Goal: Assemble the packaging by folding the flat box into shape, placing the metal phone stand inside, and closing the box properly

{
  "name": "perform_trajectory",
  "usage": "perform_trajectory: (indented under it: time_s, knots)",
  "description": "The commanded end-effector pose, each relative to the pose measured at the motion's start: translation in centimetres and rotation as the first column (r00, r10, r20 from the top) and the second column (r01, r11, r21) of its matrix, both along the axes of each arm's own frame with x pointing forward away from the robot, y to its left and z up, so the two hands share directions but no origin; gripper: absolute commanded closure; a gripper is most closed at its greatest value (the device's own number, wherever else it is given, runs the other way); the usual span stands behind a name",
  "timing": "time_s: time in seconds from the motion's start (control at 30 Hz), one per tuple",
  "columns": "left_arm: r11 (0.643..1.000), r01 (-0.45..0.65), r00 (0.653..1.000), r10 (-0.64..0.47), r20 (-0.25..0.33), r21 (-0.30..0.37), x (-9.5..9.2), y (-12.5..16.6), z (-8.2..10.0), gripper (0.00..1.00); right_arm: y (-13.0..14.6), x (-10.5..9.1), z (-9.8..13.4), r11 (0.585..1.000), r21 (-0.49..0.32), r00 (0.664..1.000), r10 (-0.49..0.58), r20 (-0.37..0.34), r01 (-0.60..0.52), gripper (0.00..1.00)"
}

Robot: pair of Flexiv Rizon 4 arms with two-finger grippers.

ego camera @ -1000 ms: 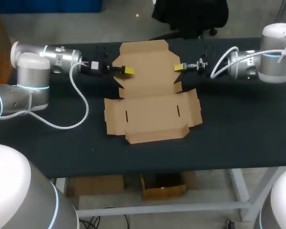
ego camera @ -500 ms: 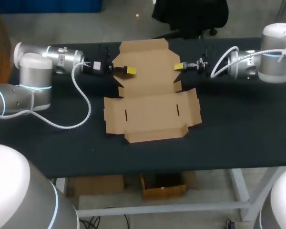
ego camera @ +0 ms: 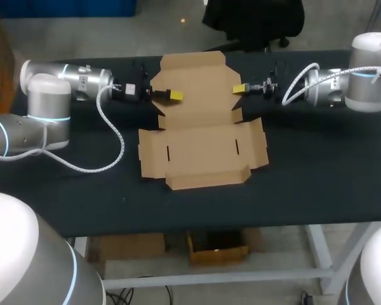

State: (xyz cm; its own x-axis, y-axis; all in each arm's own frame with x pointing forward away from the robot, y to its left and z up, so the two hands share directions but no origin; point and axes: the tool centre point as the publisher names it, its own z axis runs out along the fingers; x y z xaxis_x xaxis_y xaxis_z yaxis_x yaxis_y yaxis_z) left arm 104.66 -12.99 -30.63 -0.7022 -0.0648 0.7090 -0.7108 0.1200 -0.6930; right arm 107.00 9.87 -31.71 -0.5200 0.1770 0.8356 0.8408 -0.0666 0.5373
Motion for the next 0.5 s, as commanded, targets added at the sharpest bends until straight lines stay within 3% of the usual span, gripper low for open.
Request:
perform_trajectory:
  time_s: [0.03, 0.1, 0.17, 0.2, 0.5]
  knots:
    - [1.000, 0.008, 1.000, -0.008, -0.001, -0.005, 0.27, -0.12, -0.31, 0.79, -0.11, -0.06, -0.14, 1.000, 0.008, 1.000, -0.001, 0.003, 0.001, 1.00]
    - [1.000, 0.007, 1.000, -0.007, 0.000, -0.005, 0.28, -0.13, -0.30, 0.83, -0.12, -0.06, -0.14, 1.000, 0.009, 1.000, -0.001, 0.003, 0.001, 1.00]
    - [1.000, 0.007, 1.000, -0.007, -0.001, -0.005, 0.33, -0.14, -0.28, 0.98, -0.14, -0.07, -0.13, 1.000, 0.010, 1.000, -0.001, 0.004, 0.001, 1.00]
    - [1.000, 0.007, 1.000, -0.007, -0.001, -0.006, 0.34, -0.14, -0.28, 1.00, -0.15, -0.08, -0.11, 1.000, 0.011, 1.000, -0.001, 0.005, 0.001, 1.00]
    - [1.000, 0.012, 1.000, -0.012, 0.001, -0.013, 0.42, -0.05, -0.33, 1.00, -0.11, -0.17, -0.06, 1.000, 0.015, 1.000, 0.001, 0.010, -0.001, 1.00]
